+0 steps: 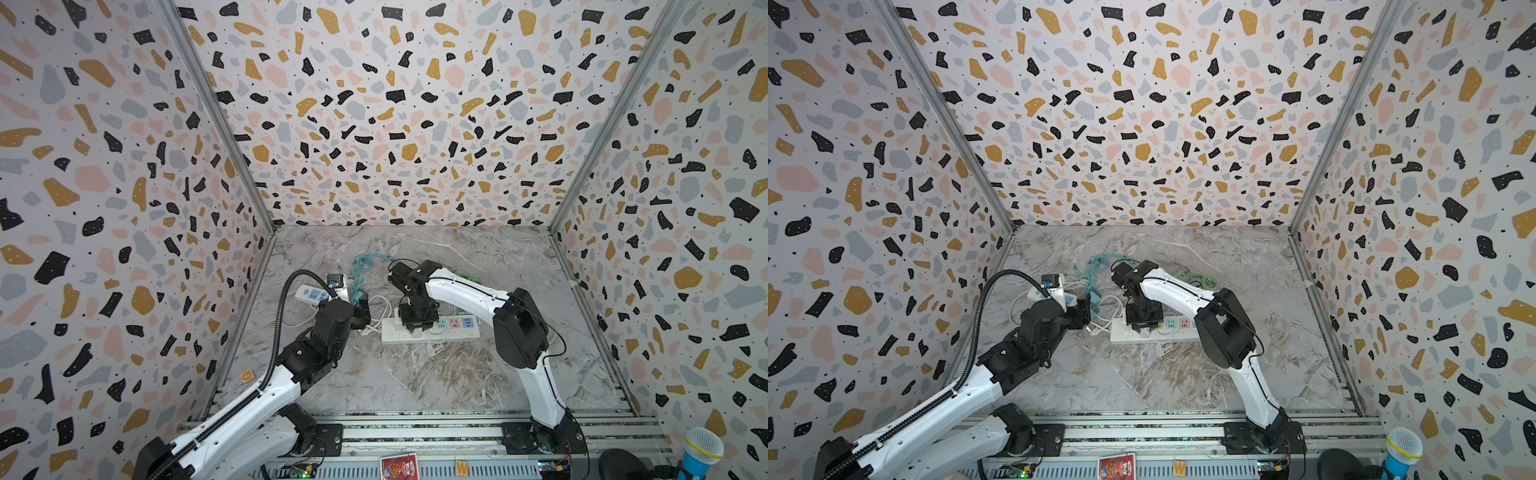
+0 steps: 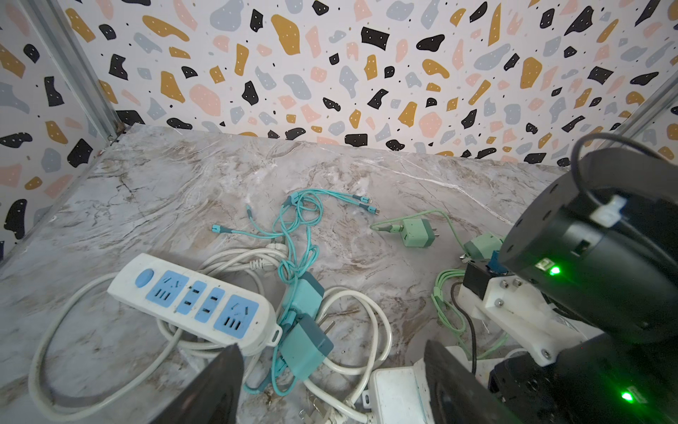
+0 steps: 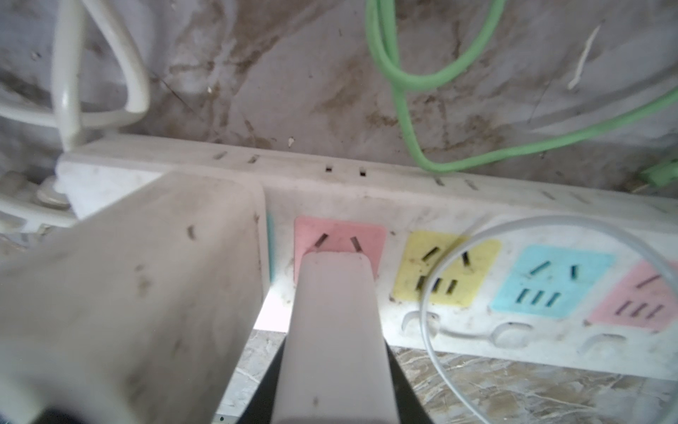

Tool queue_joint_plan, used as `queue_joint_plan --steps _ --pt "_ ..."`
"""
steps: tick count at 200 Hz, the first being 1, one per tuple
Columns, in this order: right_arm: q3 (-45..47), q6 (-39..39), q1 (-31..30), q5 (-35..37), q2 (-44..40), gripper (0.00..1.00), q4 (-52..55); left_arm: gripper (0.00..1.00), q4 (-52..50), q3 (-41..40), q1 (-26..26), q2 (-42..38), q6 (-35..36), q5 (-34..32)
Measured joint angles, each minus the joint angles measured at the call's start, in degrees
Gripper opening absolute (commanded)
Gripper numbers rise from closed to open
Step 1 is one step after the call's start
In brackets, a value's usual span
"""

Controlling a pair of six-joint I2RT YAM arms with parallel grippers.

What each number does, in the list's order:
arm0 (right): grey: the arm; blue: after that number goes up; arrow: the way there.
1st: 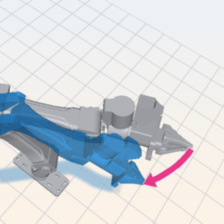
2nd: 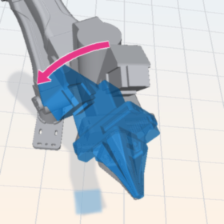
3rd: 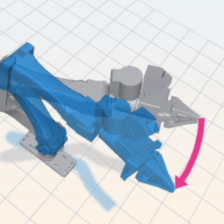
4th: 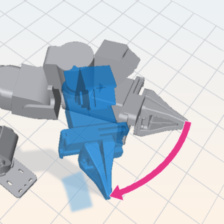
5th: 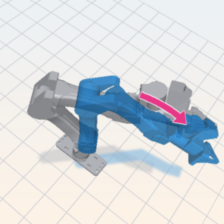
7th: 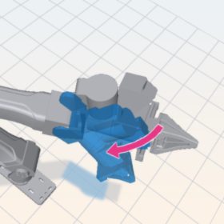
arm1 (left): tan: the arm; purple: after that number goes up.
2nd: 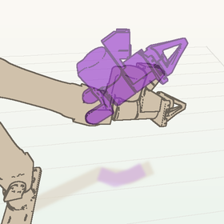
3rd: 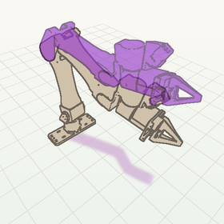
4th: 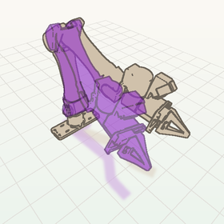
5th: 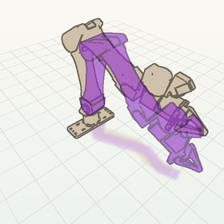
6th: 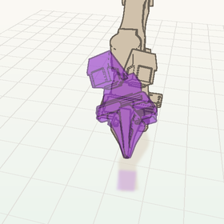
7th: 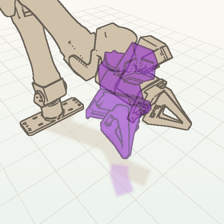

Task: Insert plugs into power strip
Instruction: Insert the plug into the socket, then pick up the plug from the top-center of the table.

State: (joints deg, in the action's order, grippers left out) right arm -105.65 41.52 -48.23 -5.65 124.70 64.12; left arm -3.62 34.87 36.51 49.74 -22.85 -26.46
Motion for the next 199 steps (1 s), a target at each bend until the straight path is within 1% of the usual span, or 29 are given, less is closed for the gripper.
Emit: queue_joint_plan --steps 22,39,51,63,84,100,132,146,169,199 --pt "-1.79 -0.48 0.04 -0.11 0.96 0.31 1.53 0.78 -0.79 0.72 0.00 0.20 0.42 -0.07" --pt "-3.69 -0.94 0.22 -0.28 1.99 0.39 2.84 0.78 -1.01 0.81 0.00 0.44 0.61 -0.22" --pt "-6.10 -1.68 0.70 1.57 4.22 0.42 1.62 0.78 -1.16 0.81 -0.02 0.92 0.72 -0.24" --pt "-9.53 -2.27 2.05 2.34 6.75 0.50 2.23 0.79 -1.40 0.96 -0.04 1.66 0.72 -0.31" --pt "-14.88 -3.78 4.02 3.85 9.20 0.52 0.28 0.79 -1.51 1.75 -0.07 3.32 0.74 -0.44" --pt "-16.13 -4.59 4.81 4.02 9.81 0.55 -0.96 0.79 -1.60 2.25 -0.09 4.31 0.74 -0.57" --pt "-15.12 -5.75 4.72 4.00 9.38 0.54 -2.21 0.79 -1.51 2.69 -0.09 5.03 0.72 -0.66" --pt "-13.03 -6.19 4.76 3.93 8.13 0.55 -2.82 0.79 -1.46 2.73 -0.09 5.22 0.72 -0.66" --pt "-7.69 -6.75 4.70 3.37 4.24 0.55 -3.61 0.79 -1.36 3.56 -0.09 6.25 0.74 -0.68" --pt "-0.66 -7.04 4.55 2.10 -3.08 0.55 -5.46 0.78 -0.87 4.92 -0.09 8.48 0.79 -0.55"
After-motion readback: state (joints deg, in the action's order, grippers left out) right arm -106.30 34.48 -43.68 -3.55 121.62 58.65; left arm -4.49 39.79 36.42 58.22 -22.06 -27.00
